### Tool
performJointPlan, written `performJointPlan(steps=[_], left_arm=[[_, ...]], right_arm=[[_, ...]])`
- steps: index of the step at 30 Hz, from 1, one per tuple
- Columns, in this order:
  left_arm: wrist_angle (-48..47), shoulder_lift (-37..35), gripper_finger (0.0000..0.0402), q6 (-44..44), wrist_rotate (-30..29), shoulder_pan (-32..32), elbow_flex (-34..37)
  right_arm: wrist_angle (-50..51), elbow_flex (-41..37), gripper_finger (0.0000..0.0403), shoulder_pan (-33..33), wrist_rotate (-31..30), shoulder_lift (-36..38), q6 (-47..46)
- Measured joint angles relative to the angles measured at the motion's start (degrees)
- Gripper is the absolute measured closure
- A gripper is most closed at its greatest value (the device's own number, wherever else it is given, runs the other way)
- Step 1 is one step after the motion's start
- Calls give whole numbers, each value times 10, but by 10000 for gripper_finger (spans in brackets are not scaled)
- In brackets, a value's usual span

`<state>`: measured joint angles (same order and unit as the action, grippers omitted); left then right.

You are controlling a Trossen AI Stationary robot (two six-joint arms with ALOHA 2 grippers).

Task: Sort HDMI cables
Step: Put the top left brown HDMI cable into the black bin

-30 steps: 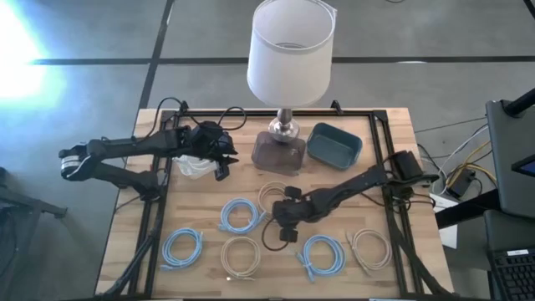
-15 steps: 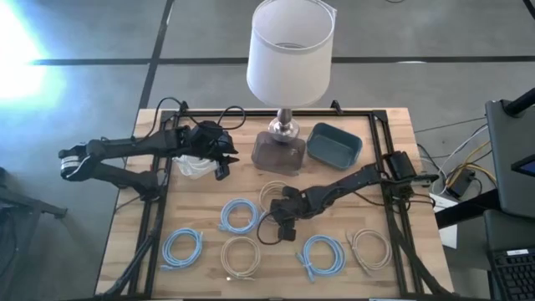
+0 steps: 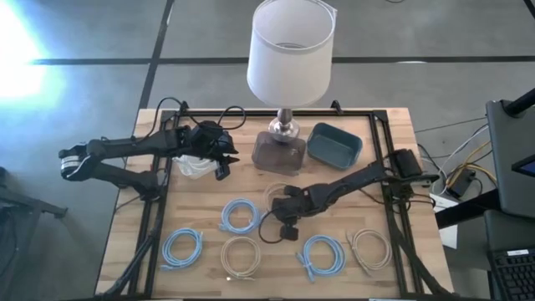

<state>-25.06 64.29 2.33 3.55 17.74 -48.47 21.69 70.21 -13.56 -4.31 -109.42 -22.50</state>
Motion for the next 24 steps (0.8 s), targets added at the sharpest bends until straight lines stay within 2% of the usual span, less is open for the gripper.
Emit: performJointPlan(steps=[7,15,24], left_arm=[[0,0,268,0,0,0,0],[2,0,268,0,0,0,0],[6,0,268,-8,0,0,0]], right_arm=[[70,0,385,1,-112,84,2],[45,0,385,8,-339,106,91],[-37,1,385,39,-358,72,187]])
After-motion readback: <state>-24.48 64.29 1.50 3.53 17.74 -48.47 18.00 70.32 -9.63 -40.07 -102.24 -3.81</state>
